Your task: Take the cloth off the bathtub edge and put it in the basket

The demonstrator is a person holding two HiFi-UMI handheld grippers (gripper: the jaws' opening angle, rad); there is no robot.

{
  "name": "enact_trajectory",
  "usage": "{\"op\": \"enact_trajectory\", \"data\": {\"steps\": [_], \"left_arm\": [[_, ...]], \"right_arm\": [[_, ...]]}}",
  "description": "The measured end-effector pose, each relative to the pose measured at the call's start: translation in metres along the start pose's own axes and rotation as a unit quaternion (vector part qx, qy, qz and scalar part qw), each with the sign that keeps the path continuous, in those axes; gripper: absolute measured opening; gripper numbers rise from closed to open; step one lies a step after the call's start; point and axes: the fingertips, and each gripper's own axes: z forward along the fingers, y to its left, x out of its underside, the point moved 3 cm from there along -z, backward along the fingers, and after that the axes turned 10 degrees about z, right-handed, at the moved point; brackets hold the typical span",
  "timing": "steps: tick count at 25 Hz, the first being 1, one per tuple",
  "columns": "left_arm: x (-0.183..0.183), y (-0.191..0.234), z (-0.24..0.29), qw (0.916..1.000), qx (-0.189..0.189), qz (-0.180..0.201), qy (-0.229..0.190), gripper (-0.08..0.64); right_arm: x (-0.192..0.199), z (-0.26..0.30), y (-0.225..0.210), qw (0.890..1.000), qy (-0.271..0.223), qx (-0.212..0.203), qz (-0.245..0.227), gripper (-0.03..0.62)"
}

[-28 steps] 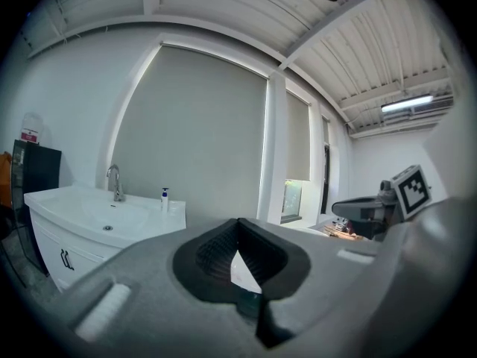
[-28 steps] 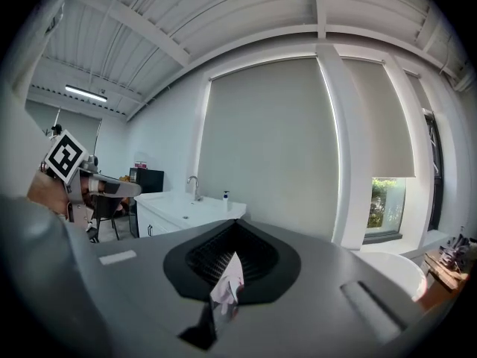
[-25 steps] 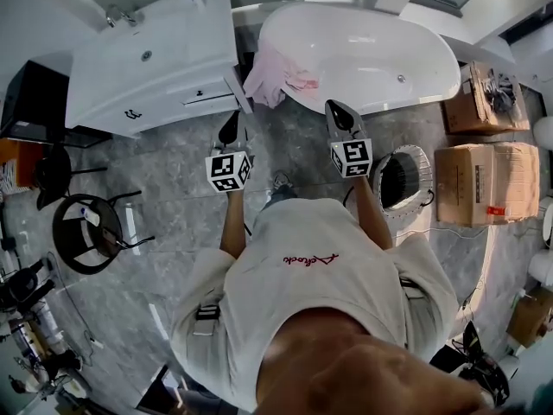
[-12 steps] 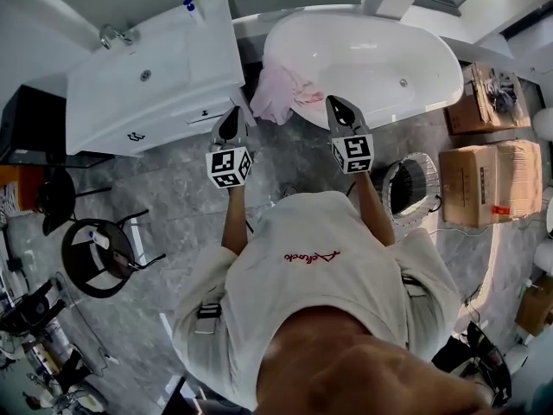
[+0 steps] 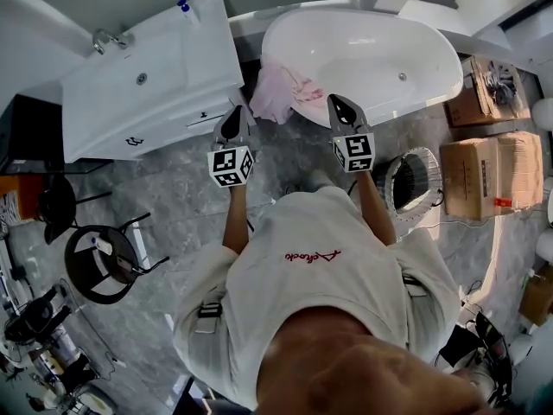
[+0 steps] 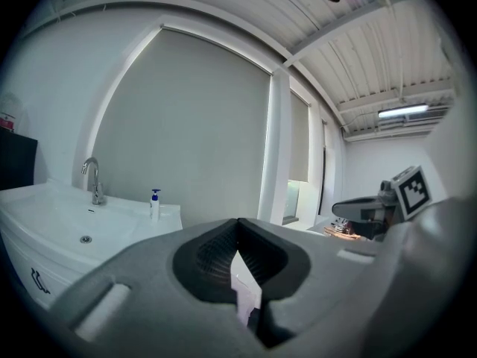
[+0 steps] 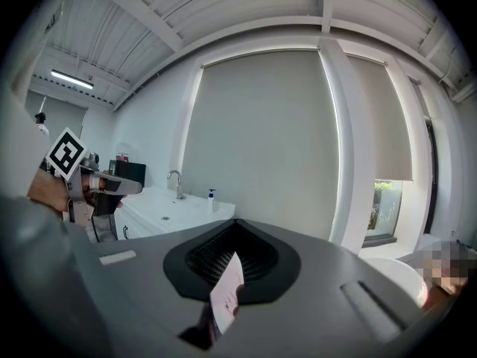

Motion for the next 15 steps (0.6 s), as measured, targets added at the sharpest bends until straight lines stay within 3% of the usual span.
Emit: {"op": "enact_trajectory", "data": {"steps": [15], "left_arm": [[0.008, 0.007, 0.007, 0.9999, -0.005, 0.004, 0.015, 0.0]], "right_arm": [[0.006, 0.02, 0.002, 1.0, 0.008, -0.016, -0.001, 0.007]]}}
